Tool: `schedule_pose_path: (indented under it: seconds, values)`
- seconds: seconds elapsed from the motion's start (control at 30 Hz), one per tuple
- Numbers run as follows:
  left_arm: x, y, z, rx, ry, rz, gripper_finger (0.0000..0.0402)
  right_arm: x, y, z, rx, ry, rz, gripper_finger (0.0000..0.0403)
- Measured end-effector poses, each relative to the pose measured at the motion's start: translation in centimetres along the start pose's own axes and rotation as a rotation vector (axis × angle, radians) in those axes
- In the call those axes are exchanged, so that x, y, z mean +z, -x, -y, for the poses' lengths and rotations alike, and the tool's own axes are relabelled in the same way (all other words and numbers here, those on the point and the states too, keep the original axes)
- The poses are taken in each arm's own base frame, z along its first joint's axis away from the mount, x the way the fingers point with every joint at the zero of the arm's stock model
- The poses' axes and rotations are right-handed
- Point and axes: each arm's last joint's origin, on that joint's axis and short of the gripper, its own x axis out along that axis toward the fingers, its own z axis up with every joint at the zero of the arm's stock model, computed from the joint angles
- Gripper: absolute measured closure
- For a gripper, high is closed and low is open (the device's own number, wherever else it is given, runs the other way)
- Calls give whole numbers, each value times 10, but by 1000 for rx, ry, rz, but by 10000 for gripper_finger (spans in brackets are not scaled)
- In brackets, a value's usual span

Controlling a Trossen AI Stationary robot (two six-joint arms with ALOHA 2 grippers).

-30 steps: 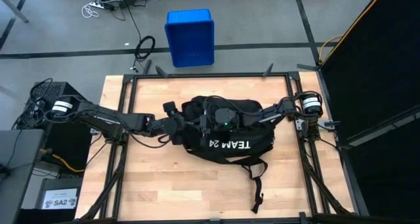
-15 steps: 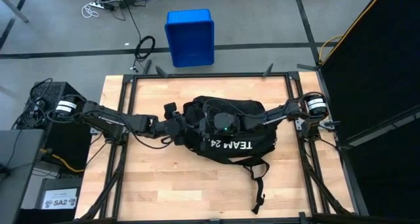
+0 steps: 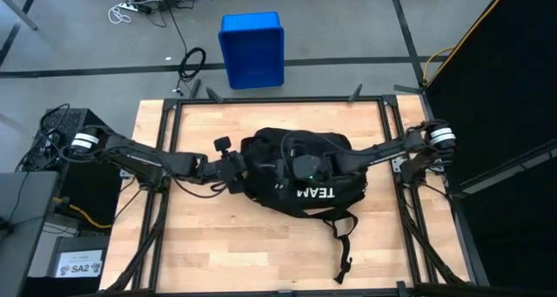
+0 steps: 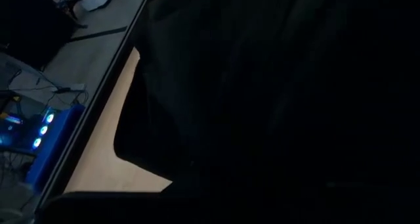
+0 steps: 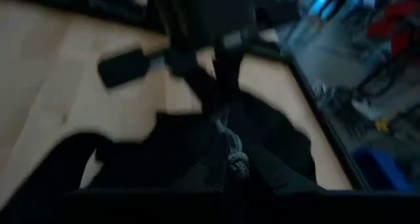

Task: Unpack backpack
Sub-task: Open the backpack

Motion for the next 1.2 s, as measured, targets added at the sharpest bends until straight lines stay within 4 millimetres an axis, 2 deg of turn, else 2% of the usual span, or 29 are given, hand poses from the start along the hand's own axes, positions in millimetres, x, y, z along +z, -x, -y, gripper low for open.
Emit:
schedule_pose_path:
  seconds: [0.17, 0.37, 0.53, 0.73, 0.9, 1.07, 1.13, 1.2]
  values:
    - [-8, 17, -5, -2, 36, -48, 378, -5, 26, -3, 6, -37, -125, 402]
    - [-23, 39, -11, -14, 122, -132, 379, -8, 79, -9, -62, -82, -219, 402]
    - [-32, 48, -12, -4, 165, -190, 379, -18, 122, -2, -99, -198, -314, 402]
    - [-36, 52, -9, -9, 186, -210, 380, -41, 157, 17, -267, -315, -478, 402]
    - [-38, 56, -5, -38, 177, -218, 380, -63, 172, 36, -510, -437, -720, 402]
    - [-41, 59, -2, -67, 194, -250, 380, -84, 158, 35, -453, -548, -965, 402]
    - [-42, 60, -1, -91, 202, -264, 380, -93, 153, 32, -437, -517, -1061, 402]
    - [-43, 62, 2, -125, 197, -275, 380, -95, 150, 30, -399, -475, -1074, 402]
